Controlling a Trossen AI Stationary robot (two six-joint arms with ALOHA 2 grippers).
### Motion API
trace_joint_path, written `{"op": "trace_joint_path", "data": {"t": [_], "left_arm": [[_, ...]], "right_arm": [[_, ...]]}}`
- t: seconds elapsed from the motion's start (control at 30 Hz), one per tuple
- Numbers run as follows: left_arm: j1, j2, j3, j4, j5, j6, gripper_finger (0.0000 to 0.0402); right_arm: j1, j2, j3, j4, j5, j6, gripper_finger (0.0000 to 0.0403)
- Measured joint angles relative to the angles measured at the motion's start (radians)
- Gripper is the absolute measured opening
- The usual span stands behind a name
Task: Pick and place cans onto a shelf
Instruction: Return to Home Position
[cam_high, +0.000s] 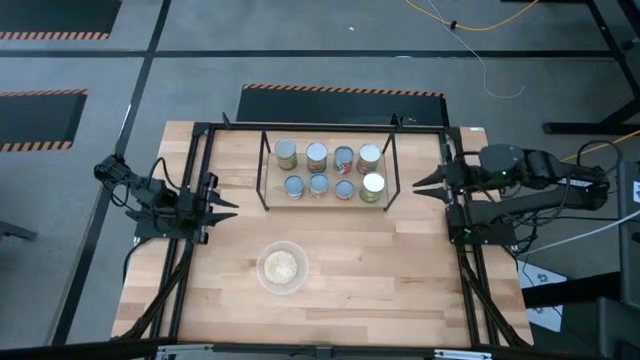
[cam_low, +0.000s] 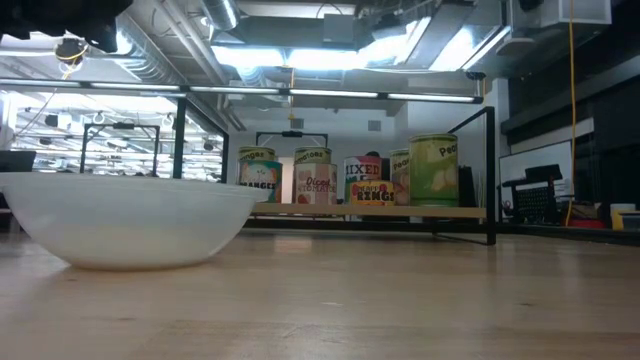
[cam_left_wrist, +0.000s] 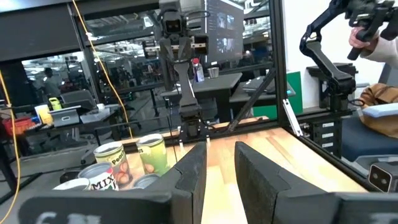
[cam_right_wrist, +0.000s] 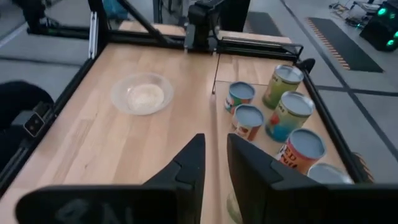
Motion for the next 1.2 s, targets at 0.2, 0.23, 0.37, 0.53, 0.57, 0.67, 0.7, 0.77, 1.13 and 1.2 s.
{"op": "trace_joint_path", "data": {"t": [0.2, 0.23, 0.37, 0.53, 0.57, 0.67, 0.7, 0.77, 1.13, 1.2], "left_arm": [[0.000, 0.000, 0.000, 0.000, 0.000, -0.001, 0.0076], [0.000, 0.000, 0.000, 0.000, 0.000, -0.002, 0.0076], [0.000, 0.000, 0.000, 0.000, 0.002, -0.015, 0.0076], [0.000, 0.000, 0.000, 0.001, 0.006, -0.026, 0.0077], [0.000, 0.000, 0.000, 0.001, 0.006, -0.024, 0.0077], [0.000, 0.000, 0.000, 0.001, 0.006, -0.023, 0.0077], [0.000, 0.000, 0.000, 0.001, 0.006, -0.023, 0.0077], [0.000, 0.000, 0.000, 0.001, 0.006, -0.023, 0.0077], [0.000, 0.000, 0.000, 0.001, 0.006, -0.022, 0.0077], [0.000, 0.000, 0.000, 0.001, 0.006, -0.021, 0.0077]], "right_arm": [[-0.001, -0.156, -0.149, 0.051, 0.000, 0.051, 0.0073], [-0.001, -0.179, -0.169, 0.060, 0.000, 0.062, 0.0073], [-0.001, -0.264, -0.248, 0.083, 0.000, 0.064, 0.0073], [-0.001, -0.369, -0.354, 0.150, 0.000, 0.065, 0.0073], [-0.001, -0.387, -0.373, 0.155, 0.000, 0.067, 0.0073], [-0.001, -0.440, -0.427, 0.184, 0.000, 0.088, 0.0073], [-0.001, -0.454, -0.440, 0.197, 0.000, 0.090, 0.0073], [-0.001, -0.477, -0.454, 0.241, -0.015, 0.086, 0.0073], [-0.001, -0.564, -0.633, 0.478, -0.035, 0.088, 0.0073], [-0.001, -0.570, -0.679, 0.521, -0.035, 0.087, 0.0073]]}}
